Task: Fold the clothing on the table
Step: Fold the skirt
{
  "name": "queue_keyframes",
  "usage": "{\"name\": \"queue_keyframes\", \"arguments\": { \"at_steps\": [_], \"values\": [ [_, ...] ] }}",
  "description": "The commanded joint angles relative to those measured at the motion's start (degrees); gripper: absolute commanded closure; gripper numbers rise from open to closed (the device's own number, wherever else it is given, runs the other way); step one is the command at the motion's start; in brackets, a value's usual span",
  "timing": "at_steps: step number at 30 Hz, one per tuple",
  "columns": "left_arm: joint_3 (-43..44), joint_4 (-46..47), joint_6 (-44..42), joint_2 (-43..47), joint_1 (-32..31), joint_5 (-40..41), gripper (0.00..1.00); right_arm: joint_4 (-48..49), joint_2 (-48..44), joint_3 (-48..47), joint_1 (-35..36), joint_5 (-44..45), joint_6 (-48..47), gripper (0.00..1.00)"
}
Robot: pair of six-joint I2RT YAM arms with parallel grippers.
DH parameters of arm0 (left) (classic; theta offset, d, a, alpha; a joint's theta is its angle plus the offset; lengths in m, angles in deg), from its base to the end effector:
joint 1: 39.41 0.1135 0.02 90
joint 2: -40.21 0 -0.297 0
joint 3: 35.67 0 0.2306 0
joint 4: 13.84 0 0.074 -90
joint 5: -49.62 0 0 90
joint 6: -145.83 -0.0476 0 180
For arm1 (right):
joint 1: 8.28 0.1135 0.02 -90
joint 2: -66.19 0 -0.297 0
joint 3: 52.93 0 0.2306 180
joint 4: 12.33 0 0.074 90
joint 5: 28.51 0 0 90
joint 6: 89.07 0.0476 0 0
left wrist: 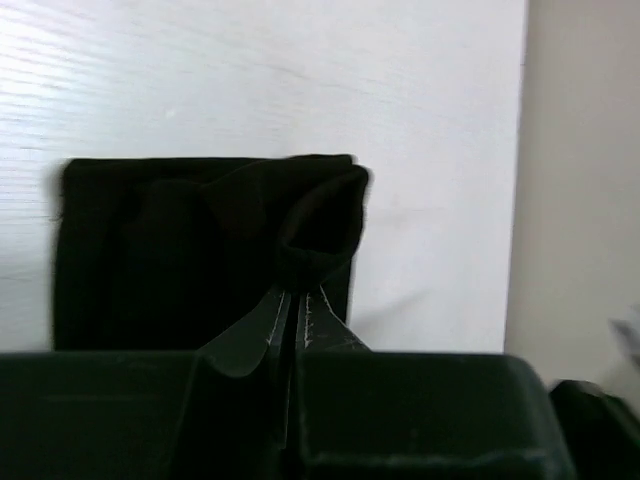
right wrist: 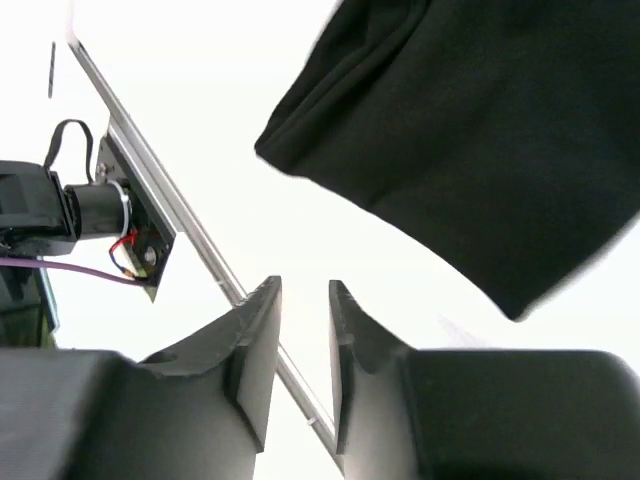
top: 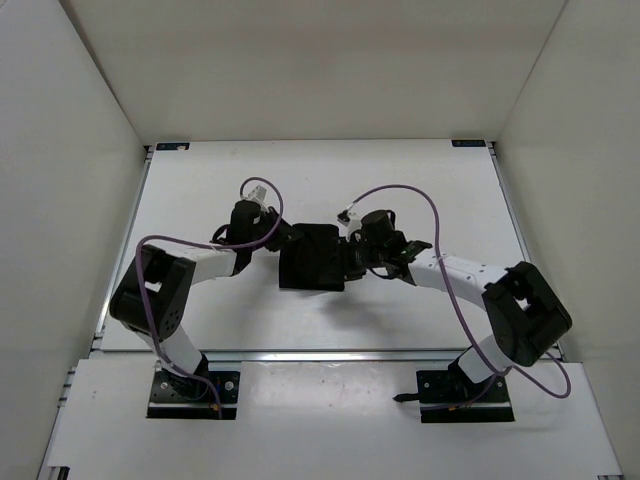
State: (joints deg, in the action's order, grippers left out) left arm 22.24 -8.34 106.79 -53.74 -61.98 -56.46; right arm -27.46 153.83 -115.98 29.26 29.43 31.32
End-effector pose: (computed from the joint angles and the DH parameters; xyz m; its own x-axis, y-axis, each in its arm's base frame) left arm 0.2997 -0.1389 0.2133 -0.7531 -0.4952 -0.4332 0.0066 0.6527 -0.7576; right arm 0.2268 0.2061 0.2412 -0.8621 -0.1218 -0.4919 -0.4684 0.5621 0.6817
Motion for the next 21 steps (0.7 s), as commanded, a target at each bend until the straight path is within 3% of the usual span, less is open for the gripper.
{"name": "queue_keyframes", "arguments": {
  "at_steps": [1,4,7,10,13,17,21],
  "values": [
    [1.6,-1.0,-1.4,-2.2,1.6,-1.6,0.87,1.6,-3.8,2.3,-2.6,1.0,-0.7,0.77],
    [2.8,-1.6,-2.5,-4.6,2.7,-2.4,0.82,0.2,-6.1,4.3,-4.1,3.2,-2.0,0.69],
    [3.6,-2.5,-3.5,-5.0,3.5,-2.0,0.70,0.1,-7.5,5.5,-5.5,4.8,-2.7,0.66],
    [4.1,-4.2,-5.3,-4.3,4.1,-2.4,0.45,1.1,-7.7,6.4,-5.8,4.5,-2.1,0.68],
    [5.7,-6.3,-7.1,-2.6,4.8,-2.5,0.29,1.0,-6.3,5.8,-5.6,4.5,-2.3,0.72],
    [5.8,-10.8,-8.9,2.3,4.9,-4.5,0.28,2.3,-5.5,5.8,-5.3,4.5,-1.3,0.84],
    [1.8,-14.4,-10.4,10.0,0.9,-1.0,0.31,3.4,-4.4,4.0,-5.2,4.3,-1.4,0.97]
  ]
}}
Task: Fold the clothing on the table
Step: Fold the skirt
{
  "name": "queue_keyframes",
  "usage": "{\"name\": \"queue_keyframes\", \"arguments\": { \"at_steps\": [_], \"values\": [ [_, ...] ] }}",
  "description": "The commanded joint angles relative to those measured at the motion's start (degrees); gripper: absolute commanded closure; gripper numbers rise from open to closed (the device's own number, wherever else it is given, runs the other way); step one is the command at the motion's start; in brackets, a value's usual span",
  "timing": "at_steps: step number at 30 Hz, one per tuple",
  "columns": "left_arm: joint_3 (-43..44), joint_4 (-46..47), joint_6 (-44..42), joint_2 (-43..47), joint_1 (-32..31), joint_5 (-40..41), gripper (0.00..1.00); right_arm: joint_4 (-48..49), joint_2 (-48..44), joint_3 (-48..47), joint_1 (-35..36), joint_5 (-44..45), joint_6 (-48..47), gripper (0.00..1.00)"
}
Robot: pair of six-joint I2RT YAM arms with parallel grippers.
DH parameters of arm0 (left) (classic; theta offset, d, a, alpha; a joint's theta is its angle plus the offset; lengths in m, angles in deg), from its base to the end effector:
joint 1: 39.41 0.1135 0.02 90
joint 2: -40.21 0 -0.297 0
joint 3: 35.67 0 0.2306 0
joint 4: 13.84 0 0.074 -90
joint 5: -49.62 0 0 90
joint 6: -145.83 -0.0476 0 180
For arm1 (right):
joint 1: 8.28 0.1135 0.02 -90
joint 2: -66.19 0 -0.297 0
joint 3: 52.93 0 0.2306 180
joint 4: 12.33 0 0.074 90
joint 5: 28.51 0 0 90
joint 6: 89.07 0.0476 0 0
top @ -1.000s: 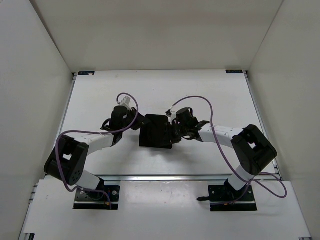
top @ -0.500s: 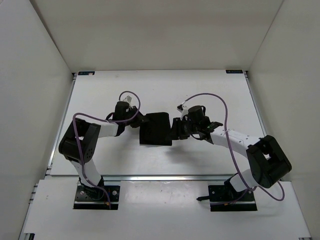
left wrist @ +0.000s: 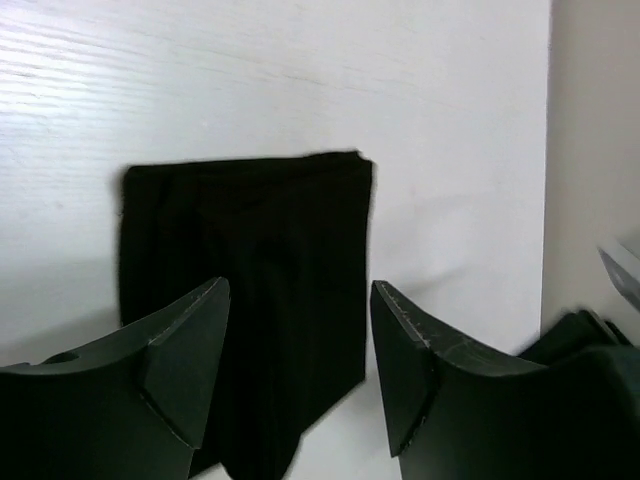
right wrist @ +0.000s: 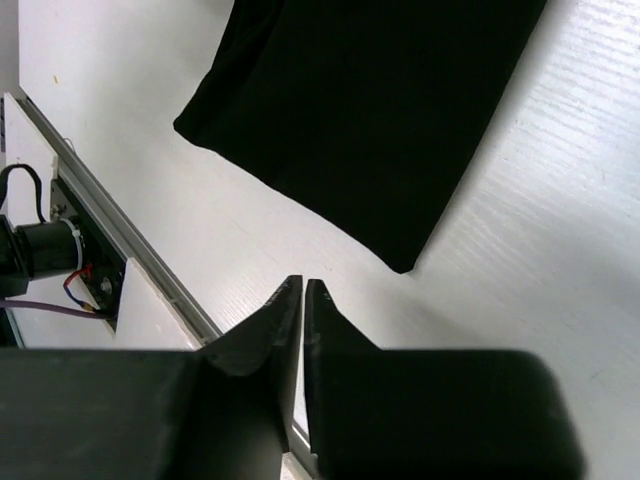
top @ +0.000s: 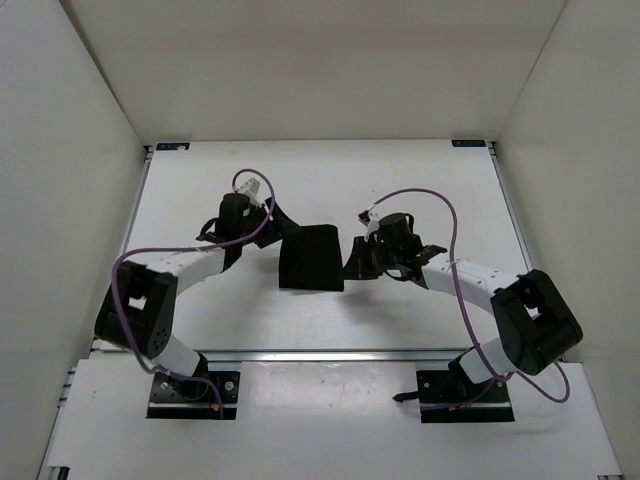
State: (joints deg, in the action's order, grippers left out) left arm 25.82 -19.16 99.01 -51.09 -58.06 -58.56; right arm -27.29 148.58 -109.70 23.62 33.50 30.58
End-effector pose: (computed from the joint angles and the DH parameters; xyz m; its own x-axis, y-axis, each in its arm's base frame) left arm 0.3026 -0.1178 0.2272 -0.7709 -0.4260 -0.4735 0.0248 0.7228 -0.6906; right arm 0.2231 0.1652 0.2327 -0.8605 -0.0211 -0.5090 -0.3953 0.6579 0.6410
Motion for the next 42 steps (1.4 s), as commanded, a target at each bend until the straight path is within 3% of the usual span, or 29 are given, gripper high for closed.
{"name": "queue_keyframes", "arguments": {
  "at_steps": [1,4,6,9,11,18,23,27,33,42],
  "values": [
    [-3.4,-3.8,-2.7,8.3,-3.9,2.3,0.32,3.0,1.8,-3.6,0.4,0.1,-1.0,1.00],
    [-9.1,-3.3,-1.7,13.8,-6.7,4.1,0.35,2.6,5.1,-6.5,0.5,-0.1,-2.6,1.00],
    [-12.6,0.0,-0.3,17.3,-7.9,3.3,0.43,2.4,7.9,-7.5,0.4,-0.5,-2.9,1.00],
    [-15.6,3.2,1.9,19.2,-8.7,2.0,0.74,3.0,10.4,-9.3,0.3,-0.2,-3.4,1.00],
    [-16.9,3.8,2.3,19.4,-9.9,2.8,0.81,3.5,12.0,-10.3,0.0,0.0,-3.4,1.00],
    [-17.0,9.8,3.8,12.3,-12.6,2.3,0.85,2.3,16.3,-14.6,-0.7,0.4,-4.3,1.00],
    [-10.8,4.3,1.5,7.3,-14.6,9.1,0.90,2.3,18.7,-15.8,-0.3,0.4,-4.4,1.00],
    [-9.5,0.4,-0.2,4.9,-13.2,13.8,1.00,2.9,19.3,-15.0,-0.9,-0.5,-4.2,1.00],
    [-15.3,2.3,-0.9,7.3,-7.6,14.3,1.00,3.2,19.5,-13.5,-2.5,-0.8,-4.2,1.00],
    [-13.1,-0.9,-2.7,9.0,-3.6,12.5,1.00,2.1,20.3,-15.3,-2.8,-1.7,-5.4,1.00]
  ]
}}
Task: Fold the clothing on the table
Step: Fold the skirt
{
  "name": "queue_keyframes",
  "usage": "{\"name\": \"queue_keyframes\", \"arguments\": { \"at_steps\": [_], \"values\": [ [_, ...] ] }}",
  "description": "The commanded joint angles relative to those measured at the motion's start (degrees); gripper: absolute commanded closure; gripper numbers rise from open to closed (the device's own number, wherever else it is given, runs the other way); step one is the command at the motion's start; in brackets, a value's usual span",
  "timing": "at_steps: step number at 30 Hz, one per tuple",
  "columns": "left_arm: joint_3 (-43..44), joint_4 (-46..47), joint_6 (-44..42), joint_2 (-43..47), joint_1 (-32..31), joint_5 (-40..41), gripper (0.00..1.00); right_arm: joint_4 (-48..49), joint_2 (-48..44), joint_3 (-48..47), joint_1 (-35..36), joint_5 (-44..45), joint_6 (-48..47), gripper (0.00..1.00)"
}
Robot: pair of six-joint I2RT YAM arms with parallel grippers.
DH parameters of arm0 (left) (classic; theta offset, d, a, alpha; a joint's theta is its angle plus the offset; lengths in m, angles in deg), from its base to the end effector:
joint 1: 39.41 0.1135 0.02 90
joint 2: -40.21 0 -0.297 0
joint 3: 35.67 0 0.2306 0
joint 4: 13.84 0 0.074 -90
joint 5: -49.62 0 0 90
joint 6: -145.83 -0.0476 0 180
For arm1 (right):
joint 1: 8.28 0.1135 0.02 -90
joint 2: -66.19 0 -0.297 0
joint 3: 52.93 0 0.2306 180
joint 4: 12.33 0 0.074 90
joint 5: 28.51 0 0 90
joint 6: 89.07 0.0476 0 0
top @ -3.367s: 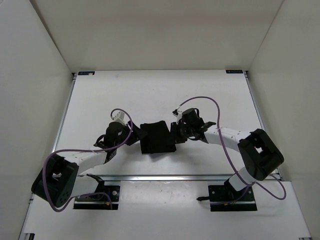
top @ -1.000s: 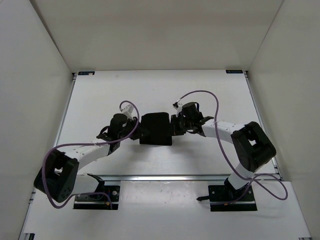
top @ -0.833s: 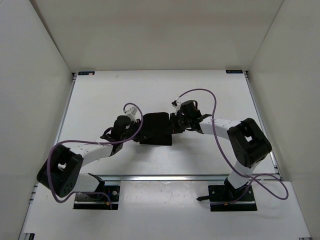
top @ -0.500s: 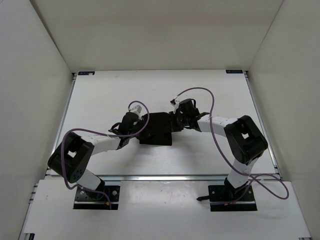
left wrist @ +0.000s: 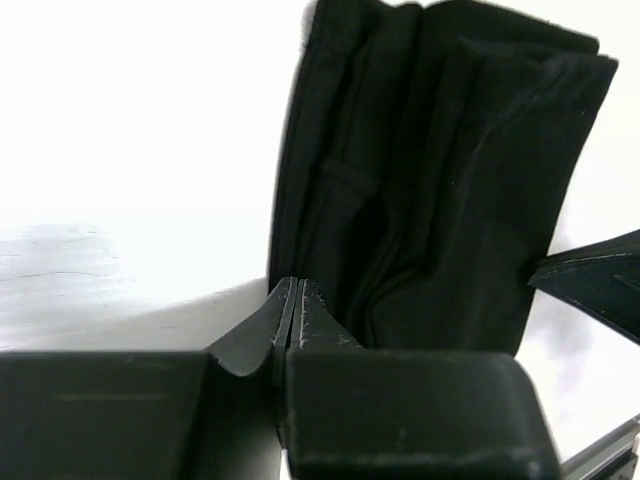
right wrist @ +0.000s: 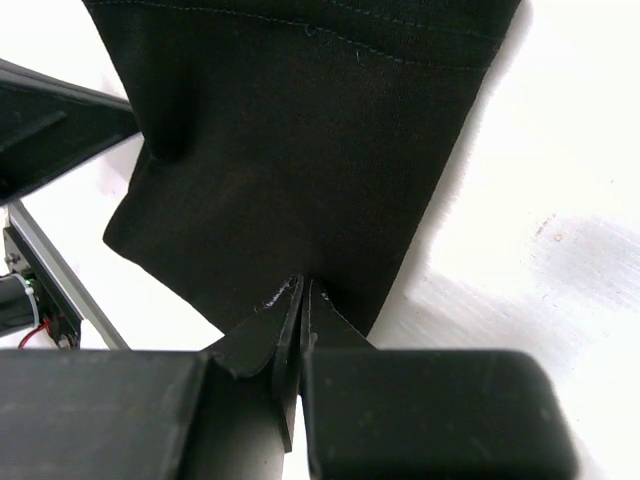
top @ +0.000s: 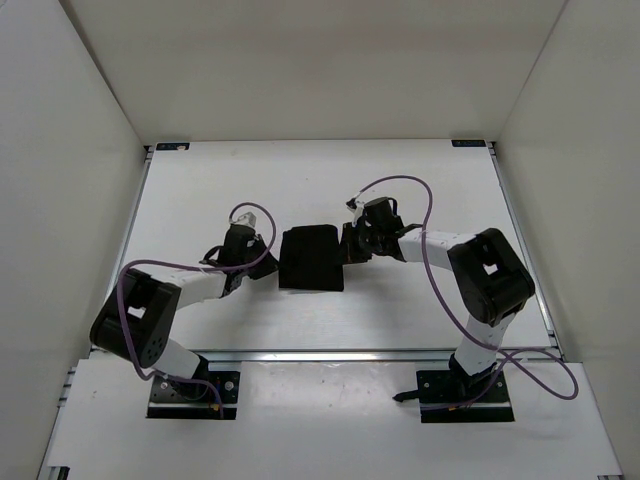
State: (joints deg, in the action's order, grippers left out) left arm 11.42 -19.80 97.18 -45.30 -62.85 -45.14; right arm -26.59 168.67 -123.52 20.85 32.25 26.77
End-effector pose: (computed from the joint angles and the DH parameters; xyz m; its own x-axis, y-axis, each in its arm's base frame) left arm 0.2408 -0.1087 0.1814 -0.7796 -0.3796 -0.4982 -0.0855 0.8525 -0.5158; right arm 0.3032 0.1956 0.1983 -0.8809 -0.0555 -0.4700 -0.3738 0.6908 0.6190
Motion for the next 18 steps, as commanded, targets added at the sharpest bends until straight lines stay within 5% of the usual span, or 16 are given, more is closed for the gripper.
{"name": "queue_keyframes", "arguments": {
  "at_steps": [1,8,18],
  "values": [
    [2.2,-1.1,-0.7,3.5,1.4,-1.0,0.99,1.0,0.1,-1.6,-0.4,-0.6,-1.8,1.00],
    [5.2,2.4,-0.2,7.9,-2.3,0.7,0.93,1.0,0.7,-3.4,-0.4,-0.9,-1.7,1.00],
    [7.6,10.8,2.0,-7.5,-3.4,0.4,1.00,0.1,1.8,-4.4,2.2,-0.7,-0.8,1.00]
  ]
}}
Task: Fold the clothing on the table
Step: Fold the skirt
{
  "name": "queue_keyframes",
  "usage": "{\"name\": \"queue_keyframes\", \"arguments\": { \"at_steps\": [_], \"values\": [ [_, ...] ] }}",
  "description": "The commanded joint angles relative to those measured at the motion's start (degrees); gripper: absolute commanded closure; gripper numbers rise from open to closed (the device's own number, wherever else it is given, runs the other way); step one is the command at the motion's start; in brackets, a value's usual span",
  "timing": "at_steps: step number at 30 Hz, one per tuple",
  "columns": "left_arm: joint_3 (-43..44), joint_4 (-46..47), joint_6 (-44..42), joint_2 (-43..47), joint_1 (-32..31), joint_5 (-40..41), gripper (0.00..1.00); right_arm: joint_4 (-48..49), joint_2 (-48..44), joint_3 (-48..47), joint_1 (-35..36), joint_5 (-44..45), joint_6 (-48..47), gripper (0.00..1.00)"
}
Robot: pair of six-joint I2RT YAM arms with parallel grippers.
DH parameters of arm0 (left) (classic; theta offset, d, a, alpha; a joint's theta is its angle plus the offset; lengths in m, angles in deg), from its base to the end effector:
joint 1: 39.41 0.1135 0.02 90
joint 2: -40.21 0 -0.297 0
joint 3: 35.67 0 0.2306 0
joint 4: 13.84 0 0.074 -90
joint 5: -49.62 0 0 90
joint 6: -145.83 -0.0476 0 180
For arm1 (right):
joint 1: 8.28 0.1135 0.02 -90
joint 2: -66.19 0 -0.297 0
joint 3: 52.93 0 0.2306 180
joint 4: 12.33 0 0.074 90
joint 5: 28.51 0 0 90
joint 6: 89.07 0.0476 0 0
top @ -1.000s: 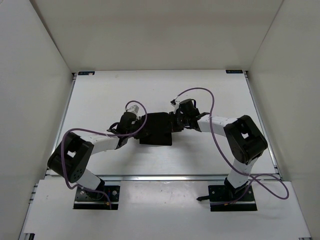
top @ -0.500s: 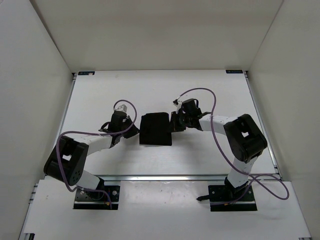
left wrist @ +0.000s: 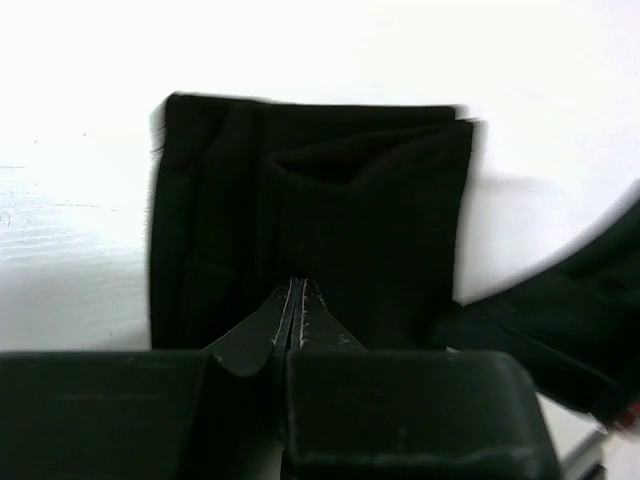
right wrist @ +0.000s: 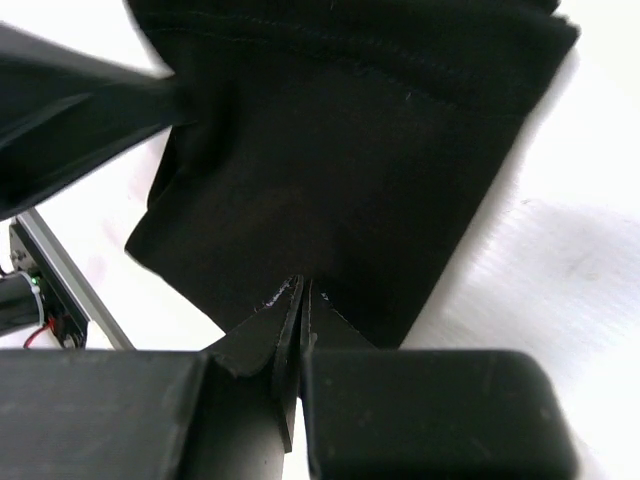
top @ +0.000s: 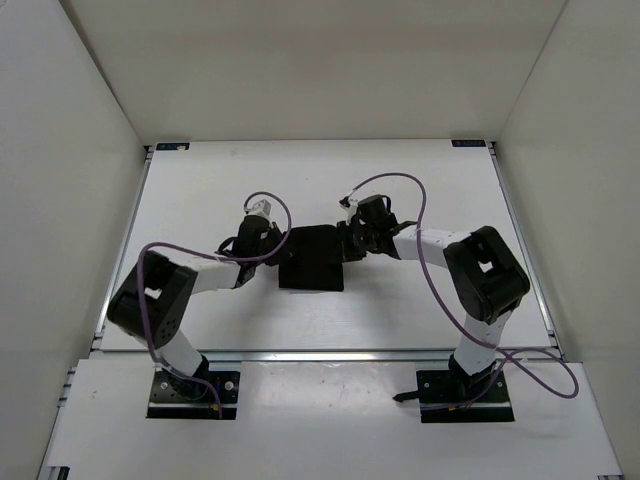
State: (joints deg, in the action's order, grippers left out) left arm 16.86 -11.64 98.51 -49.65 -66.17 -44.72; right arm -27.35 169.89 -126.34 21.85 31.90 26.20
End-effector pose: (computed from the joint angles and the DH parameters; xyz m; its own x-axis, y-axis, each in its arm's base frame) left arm 0.2680 -0.1392 0.2008 -0.7195 -0.3942 -0.5717 0.0224 0.8097 -0.5864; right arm 0.3087 0.2064 0.2037 -0.8706 -0.0761 -0.4861 -0.4039 0.6748 0.6177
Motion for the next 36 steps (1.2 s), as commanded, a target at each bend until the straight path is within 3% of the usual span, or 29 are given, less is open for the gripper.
{"name": "queue_keyframes", "arguments": {
  "at_steps": [1,14,16,19,20,21,23,24,28,31,34,36],
  "values": [
    [2.5,2.8,0.4,-4.7,0.5,-0.4,1.00,0.7,0.5,-1.0,1.1,-0.4,-0.2,1.00],
    [8.6,1.8,-1.7,-9.8,3.9,-1.9,0.94,1.0,0.8,3.8,3.6,0.9,-0.2,1.00],
    [8.8,1.4,-2.1,-8.8,4.0,-3.2,0.90,0.8,0.7,4.0,3.6,0.7,0.5,1.00],
    [8.5,-0.7,-3.6,-5.9,4.5,-3.0,0.65,0.2,-1.4,3.5,2.7,0.2,0.3,1.00],
    [9.0,-2.3,-4.4,-5.2,4.6,-3.0,0.49,0.2,-2.0,3.7,2.4,0.6,0.3,0.94],
    [9.7,-3.7,-5.3,-3.7,5.1,-2.2,0.38,0.2,-3.8,3.9,2.1,0.3,0.5,0.81],
    [11.1,-7.8,-7.3,-1.2,5.3,0.3,0.24,0.1,-6.7,3.5,0.6,-0.1,0.5,0.62],
    [11.9,-12.1,-8.7,0.2,5.6,2.2,0.22,-0.1,-8.8,3.5,-0.6,-0.2,0.3,0.53],
    [11.1,-16.0,-9.2,5.7,8.3,5.4,0.12,-3.6,-16.8,2.4,-3.1,1.4,-0.4,0.41],
    [9.7,-17.1,-8.0,10.1,10.6,3.7,0.08,-10.5,-20.8,-1.6,-5.1,10.4,-1.8,0.27],
    [11.6,-24.0,-10.3,13.9,8.2,4.2,0.05,-17.9,-22.7,-3.8,-7.3,16.5,-4.6,0.18],
    [11.7,-26.4,-12.5,15.3,6.1,3.7,0.01,-21.9,-23.1,-4.3,-8.0,20.0,-5.2,0.17]
  ]
}}
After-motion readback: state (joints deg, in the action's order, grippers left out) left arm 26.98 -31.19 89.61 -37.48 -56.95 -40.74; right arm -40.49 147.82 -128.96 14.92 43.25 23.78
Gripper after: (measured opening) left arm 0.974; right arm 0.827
